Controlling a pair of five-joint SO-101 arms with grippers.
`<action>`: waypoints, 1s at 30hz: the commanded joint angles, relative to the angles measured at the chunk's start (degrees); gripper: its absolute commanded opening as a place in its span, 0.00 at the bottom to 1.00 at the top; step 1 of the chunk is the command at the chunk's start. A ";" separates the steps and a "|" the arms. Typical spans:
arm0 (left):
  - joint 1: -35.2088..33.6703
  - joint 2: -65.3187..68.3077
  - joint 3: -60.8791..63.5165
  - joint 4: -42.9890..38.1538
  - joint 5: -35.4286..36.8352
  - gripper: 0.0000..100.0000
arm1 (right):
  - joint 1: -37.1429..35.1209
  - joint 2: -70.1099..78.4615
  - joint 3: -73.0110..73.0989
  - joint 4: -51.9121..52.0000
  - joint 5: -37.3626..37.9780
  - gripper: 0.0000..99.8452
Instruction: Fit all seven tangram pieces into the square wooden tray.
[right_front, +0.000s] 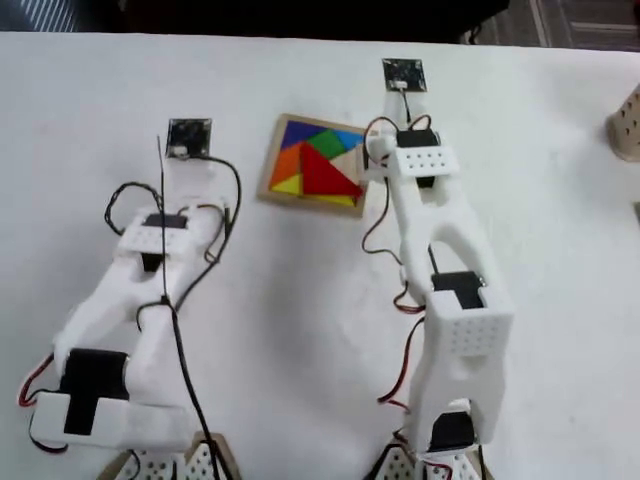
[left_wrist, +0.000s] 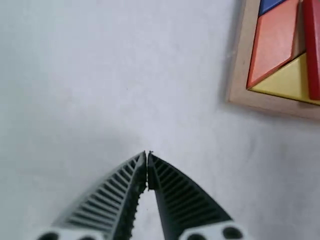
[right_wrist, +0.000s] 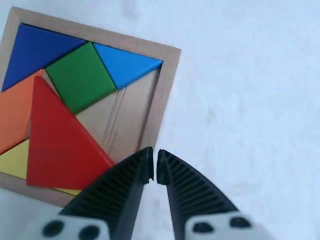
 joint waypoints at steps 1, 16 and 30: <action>1.01 -0.84 -0.44 -1.49 -0.44 0.02 | -1.71 -0.13 -1.05 -1.63 1.41 0.02; 0.57 -0.84 -0.35 -1.49 -0.44 0.02 | -4.18 -1.54 -1.32 6.81 3.25 0.02; 0.48 -0.66 -0.35 -1.85 -0.44 0.02 | -12.09 -5.49 -1.23 5.32 -4.31 0.02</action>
